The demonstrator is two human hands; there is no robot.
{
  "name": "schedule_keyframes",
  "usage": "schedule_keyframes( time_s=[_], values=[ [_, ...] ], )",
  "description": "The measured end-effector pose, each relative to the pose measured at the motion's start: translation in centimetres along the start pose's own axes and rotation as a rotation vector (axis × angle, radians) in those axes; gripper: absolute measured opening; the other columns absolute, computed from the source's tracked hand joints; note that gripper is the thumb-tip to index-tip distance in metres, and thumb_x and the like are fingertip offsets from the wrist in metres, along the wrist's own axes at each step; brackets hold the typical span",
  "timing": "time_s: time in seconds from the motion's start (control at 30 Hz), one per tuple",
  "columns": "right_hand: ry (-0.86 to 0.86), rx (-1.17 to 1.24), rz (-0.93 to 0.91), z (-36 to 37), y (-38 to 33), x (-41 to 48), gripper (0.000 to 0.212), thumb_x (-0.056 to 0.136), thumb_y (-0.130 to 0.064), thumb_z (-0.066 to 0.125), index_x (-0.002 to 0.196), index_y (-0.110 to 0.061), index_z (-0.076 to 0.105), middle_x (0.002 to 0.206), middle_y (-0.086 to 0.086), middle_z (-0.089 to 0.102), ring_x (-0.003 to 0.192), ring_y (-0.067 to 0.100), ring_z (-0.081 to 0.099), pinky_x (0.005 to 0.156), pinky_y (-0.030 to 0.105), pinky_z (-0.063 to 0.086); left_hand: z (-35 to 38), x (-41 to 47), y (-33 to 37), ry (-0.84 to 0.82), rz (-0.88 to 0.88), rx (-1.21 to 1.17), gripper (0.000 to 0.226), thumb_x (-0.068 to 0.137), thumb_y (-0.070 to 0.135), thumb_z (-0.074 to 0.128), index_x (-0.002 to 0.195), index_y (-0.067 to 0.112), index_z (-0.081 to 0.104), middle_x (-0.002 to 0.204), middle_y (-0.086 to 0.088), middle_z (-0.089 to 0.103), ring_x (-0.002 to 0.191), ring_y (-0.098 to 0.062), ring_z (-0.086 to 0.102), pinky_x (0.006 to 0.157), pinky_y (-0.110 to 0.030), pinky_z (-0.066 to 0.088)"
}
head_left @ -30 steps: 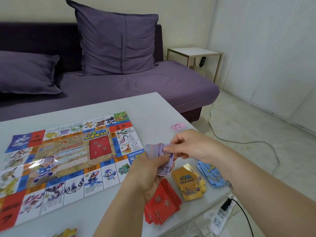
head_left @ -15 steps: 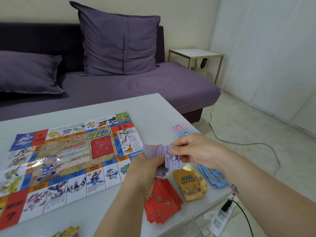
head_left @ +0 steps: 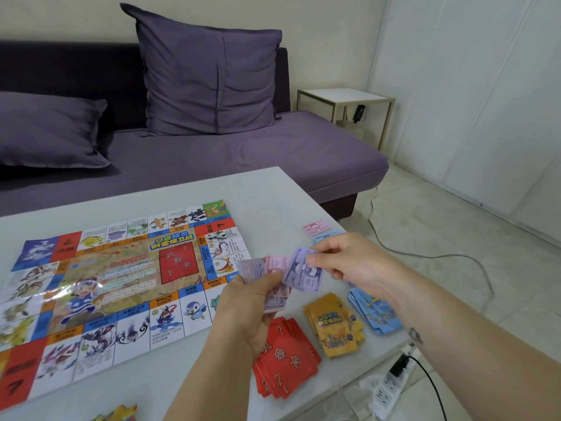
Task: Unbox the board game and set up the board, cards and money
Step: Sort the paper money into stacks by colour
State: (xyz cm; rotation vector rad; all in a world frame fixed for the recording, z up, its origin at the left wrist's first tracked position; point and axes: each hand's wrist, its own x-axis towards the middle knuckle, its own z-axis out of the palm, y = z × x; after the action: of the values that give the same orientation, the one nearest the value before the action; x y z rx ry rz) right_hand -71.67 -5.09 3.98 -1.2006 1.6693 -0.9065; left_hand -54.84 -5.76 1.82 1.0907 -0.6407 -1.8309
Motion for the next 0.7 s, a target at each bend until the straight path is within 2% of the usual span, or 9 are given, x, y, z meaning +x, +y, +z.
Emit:
schedule_keyframes(
  time_s=[0.07,0.13,0.23,0.37,0.43,0.57,0.63,0.7],
  values=[
    [0.071,0.03,-0.002,-0.9,0.4,0.2,0.003,0.084,-0.016,0.07,0.082,-0.017,0.068,0.054,-0.008,0.05,0.047,0.005,0.037,0.046,0.014,0.033,-0.2,0.2,0.0,-0.005,0.003,-0.048,0.016,0.086,-0.004,0.057,0.1,0.005,0.056,0.061,-0.008,0.07,0.048,-0.014,0.065,0.046,-0.019,0.052],
    [0.157,0.075,0.01,-2.0,1.0,0.5,0.003,0.084,-0.015,0.07,0.085,-0.016,0.067,0.06,-0.004,0.052,0.048,0.005,0.04,0.048,0.016,0.035,-0.4,0.4,0.0,-0.017,0.008,-0.068,0.021,0.088,-0.003,0.056,0.106,0.005,0.055,0.063,-0.009,0.071,0.05,-0.014,0.066,0.049,-0.02,0.053],
    [0.293,0.102,0.026,-3.8,2.2,0.8,0.01,0.085,-0.009,0.069,0.094,-0.011,0.065,0.066,-0.001,0.058,0.053,0.008,0.048,0.053,0.019,0.04,-0.5,0.5,0.1,-0.023,0.006,-0.087,0.019,0.088,-0.003,0.055,0.104,0.006,0.056,0.064,-0.009,0.071,0.052,-0.014,0.067,0.051,-0.021,0.054],
    [0.354,-0.043,-0.005,-5.4,3.6,0.7,0.014,0.09,-0.007,0.061,0.1,-0.016,0.062,0.071,-0.002,0.062,0.056,0.008,0.055,0.05,0.011,0.042,-0.3,0.5,-0.1,-0.029,0.001,-0.099,0.016,0.088,-0.003,0.055,0.1,0.007,0.057,0.065,-0.01,0.071,0.054,-0.015,0.067,0.05,-0.021,0.055],
    [0.349,-0.155,-0.012,-5.7,4.3,0.8,0.011,0.09,-0.008,0.061,0.1,-0.011,0.065,0.069,-0.001,0.06,0.057,0.008,0.053,0.047,0.006,0.038,-0.2,0.4,-0.2,-0.034,-0.003,-0.1,0.016,0.088,-0.003,0.054,0.101,0.006,0.057,0.065,-0.011,0.071,0.054,-0.015,0.067,0.05,-0.021,0.055],
    [0.363,-0.249,0.007,-5.2,5.7,1.4,0.018,0.088,-0.009,0.063,0.105,-0.004,0.067,0.079,0.002,0.064,0.069,0.01,0.06,0.056,0.01,0.044,0.2,0.4,-0.3,-0.041,-0.015,-0.098,0.014,0.088,-0.004,0.053,0.098,0.005,0.059,0.064,-0.011,0.07,0.052,-0.015,0.067,0.049,-0.021,0.055],
    [0.398,-0.285,0.025,-4.8,6.4,1.8,0.024,0.086,-0.015,0.067,0.109,-0.008,0.066,0.085,0.004,0.065,0.079,0.017,0.063,0.071,0.021,0.051,0.3,0.4,-0.4,-0.042,-0.022,-0.099,0.014,0.089,-0.004,0.053,0.097,0.006,0.059,0.064,-0.011,0.07,0.052,-0.015,0.067,0.048,-0.021,0.055],
    [0.442,-0.398,0.048,-4.8,7.0,1.9,0.03,0.083,-0.024,0.07,0.111,-0.014,0.065,0.09,0.001,0.063,0.088,0.019,0.063,0.083,0.032,0.05,0.3,0.4,-0.4,-0.045,-0.026,-0.101,0.014,0.089,-0.004,0.053,0.099,0.005,0.059,0.064,-0.011,0.07,0.051,-0.015,0.067,0.048,-0.021,0.055]
  ],
)
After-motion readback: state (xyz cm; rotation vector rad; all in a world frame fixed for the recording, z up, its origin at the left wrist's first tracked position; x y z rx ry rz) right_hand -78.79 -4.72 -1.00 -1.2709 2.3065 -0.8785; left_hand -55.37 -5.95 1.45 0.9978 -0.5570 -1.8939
